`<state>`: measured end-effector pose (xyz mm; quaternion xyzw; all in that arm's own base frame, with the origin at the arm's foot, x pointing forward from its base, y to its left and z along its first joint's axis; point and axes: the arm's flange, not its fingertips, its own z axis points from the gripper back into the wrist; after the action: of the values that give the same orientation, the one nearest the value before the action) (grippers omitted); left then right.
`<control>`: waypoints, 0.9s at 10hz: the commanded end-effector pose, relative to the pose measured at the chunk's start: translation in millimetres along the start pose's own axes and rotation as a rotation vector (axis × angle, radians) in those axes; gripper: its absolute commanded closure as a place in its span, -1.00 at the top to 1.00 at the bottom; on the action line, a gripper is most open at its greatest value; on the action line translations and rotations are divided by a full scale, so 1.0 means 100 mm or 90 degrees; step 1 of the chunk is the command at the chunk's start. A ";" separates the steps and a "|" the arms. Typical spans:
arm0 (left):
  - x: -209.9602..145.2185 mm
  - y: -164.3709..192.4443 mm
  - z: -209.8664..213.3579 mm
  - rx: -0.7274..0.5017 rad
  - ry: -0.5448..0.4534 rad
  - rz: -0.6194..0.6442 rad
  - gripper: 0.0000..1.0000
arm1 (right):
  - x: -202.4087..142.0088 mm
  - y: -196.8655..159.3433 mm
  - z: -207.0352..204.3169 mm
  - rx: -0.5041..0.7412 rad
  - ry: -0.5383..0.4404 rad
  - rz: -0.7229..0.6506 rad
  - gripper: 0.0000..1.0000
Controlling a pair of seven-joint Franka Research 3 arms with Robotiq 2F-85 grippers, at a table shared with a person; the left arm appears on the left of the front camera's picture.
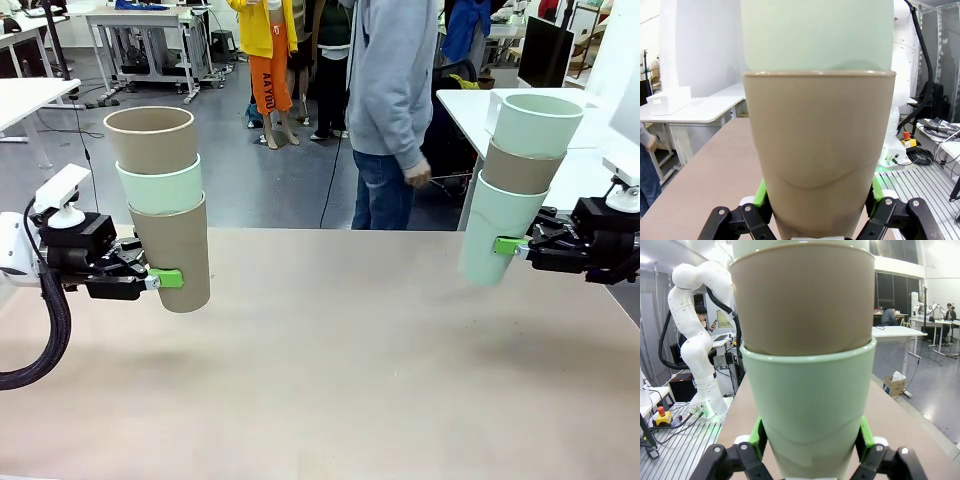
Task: Stack the cups and store them in the basket.
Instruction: Place the stack of Reusable plastic cups into the Pantry Basket.
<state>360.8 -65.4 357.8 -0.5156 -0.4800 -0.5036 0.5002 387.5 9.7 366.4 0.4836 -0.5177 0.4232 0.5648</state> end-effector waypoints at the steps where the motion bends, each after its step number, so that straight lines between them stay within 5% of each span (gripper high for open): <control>1: 0.05 -0.01 0.00 -0.004 -0.004 0.001 0.70 | 0.03 0.00 -0.01 -0.001 -0.002 0.005 0.73; 9: 0.05 -0.01 0.00 -0.004 -0.004 0.001 0.70 | 0.03 0.00 -0.01 -0.001 -0.002 0.005 0.73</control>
<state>360.8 -65.4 357.8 -0.5156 -0.4800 -0.5036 0.5002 387.5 9.7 366.4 0.4836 -0.5177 0.4232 0.5648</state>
